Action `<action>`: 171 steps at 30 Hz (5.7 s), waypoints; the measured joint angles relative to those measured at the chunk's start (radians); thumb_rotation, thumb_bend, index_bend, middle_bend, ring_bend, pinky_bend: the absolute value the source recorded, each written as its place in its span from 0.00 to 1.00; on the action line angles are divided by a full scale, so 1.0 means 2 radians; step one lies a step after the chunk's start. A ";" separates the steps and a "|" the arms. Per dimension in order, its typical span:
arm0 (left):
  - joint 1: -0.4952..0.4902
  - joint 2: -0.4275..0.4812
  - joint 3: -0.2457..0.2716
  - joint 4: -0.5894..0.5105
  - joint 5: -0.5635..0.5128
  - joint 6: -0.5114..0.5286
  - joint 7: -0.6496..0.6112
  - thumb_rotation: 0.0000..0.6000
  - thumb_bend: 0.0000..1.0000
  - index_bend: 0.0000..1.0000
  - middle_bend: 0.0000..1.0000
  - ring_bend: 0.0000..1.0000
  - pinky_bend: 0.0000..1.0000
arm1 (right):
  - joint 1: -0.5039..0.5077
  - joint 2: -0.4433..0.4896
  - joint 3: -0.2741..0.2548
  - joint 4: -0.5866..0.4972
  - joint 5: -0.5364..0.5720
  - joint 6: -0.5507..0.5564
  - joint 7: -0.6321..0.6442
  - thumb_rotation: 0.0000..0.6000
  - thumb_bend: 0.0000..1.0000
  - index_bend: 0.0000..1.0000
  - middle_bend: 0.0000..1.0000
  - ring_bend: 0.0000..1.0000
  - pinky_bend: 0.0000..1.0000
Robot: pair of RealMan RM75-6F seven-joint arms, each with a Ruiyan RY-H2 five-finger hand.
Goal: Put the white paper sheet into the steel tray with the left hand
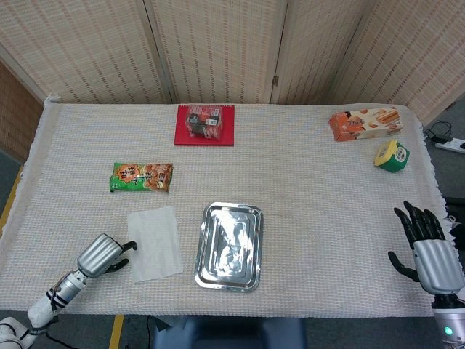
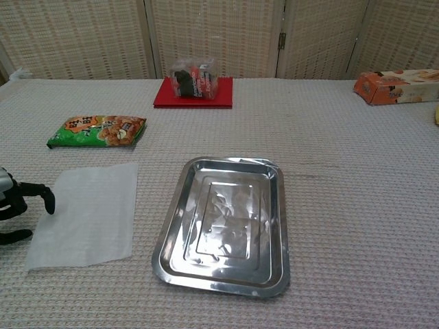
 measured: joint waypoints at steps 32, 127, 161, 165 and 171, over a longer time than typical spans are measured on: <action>-0.037 -0.040 -0.004 0.053 -0.015 0.077 0.006 1.00 0.57 0.71 1.00 1.00 1.00 | 0.001 0.007 -0.006 -0.008 -0.004 -0.007 0.005 1.00 0.37 0.00 0.00 0.00 0.00; -0.182 0.044 -0.060 -0.445 0.007 -0.120 0.600 1.00 0.15 0.01 1.00 1.00 1.00 | -0.058 0.097 -0.023 -0.017 -0.077 0.109 0.190 1.00 0.36 0.00 0.00 0.00 0.00; -0.159 0.202 -0.087 -0.761 -0.320 -0.300 0.666 1.00 1.00 0.23 1.00 1.00 1.00 | -0.049 0.090 -0.026 -0.022 -0.078 0.091 0.175 1.00 0.37 0.00 0.00 0.00 0.00; -0.188 0.189 -0.094 -0.745 -0.374 -0.321 0.715 1.00 1.00 0.22 1.00 1.00 1.00 | -0.047 0.089 -0.025 -0.023 -0.076 0.088 0.173 1.00 0.36 0.00 0.00 0.00 0.00; -0.212 0.171 -0.110 -0.718 -0.383 -0.329 0.713 1.00 1.00 0.20 1.00 1.00 1.00 | -0.045 0.089 -0.024 -0.023 -0.072 0.083 0.172 1.00 0.37 0.00 0.00 0.00 0.00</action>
